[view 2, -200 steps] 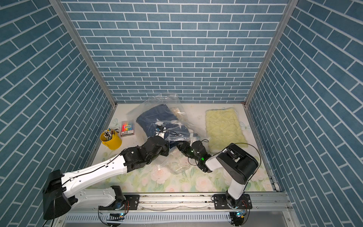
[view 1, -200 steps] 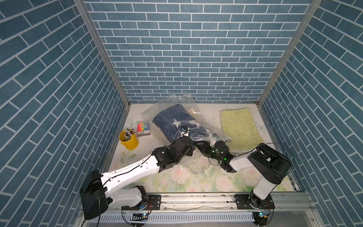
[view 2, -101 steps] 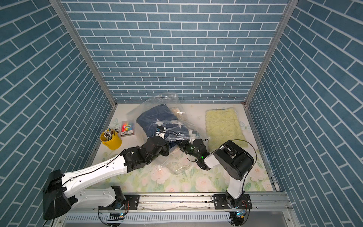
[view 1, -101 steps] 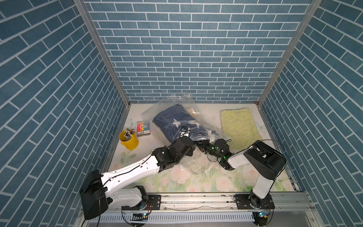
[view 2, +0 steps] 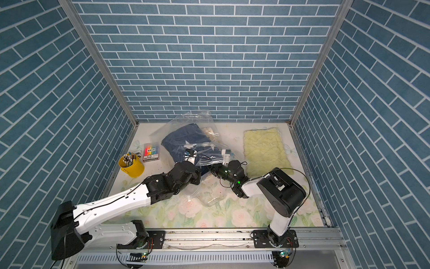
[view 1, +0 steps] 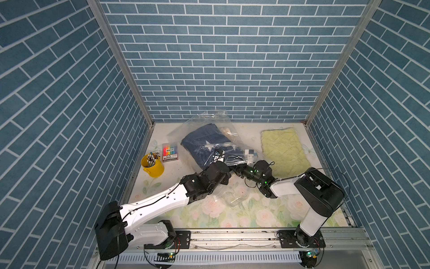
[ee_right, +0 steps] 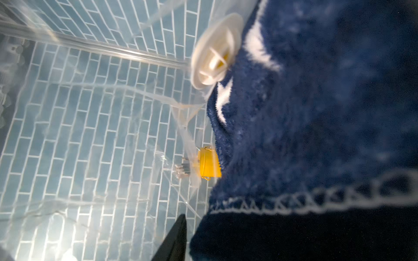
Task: Take the blanket out of the vacuum bag
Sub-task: Take out the blanket from the vacuum bag.
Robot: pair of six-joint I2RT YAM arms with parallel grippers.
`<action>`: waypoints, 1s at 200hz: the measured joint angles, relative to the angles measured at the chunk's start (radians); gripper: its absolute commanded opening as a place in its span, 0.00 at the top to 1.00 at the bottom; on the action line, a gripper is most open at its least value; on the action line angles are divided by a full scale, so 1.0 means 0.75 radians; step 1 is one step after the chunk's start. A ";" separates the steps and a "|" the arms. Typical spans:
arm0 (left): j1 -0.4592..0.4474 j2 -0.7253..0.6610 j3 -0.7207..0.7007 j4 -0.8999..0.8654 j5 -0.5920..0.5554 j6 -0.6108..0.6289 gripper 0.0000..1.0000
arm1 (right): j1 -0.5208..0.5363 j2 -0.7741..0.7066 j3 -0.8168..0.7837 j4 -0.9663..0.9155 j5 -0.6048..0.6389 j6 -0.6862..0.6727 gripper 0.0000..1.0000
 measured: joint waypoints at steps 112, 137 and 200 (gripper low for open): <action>-0.002 0.000 0.000 0.000 -0.003 0.000 1.00 | -0.003 0.069 -0.087 0.042 -0.012 0.044 0.42; -0.002 0.000 -0.001 0.000 -0.003 0.000 1.00 | -0.003 0.091 -0.084 0.042 -0.020 0.048 0.40; -0.002 0.000 -0.003 0.001 -0.003 0.000 1.00 | -0.003 0.167 -0.037 0.097 -0.036 0.050 0.44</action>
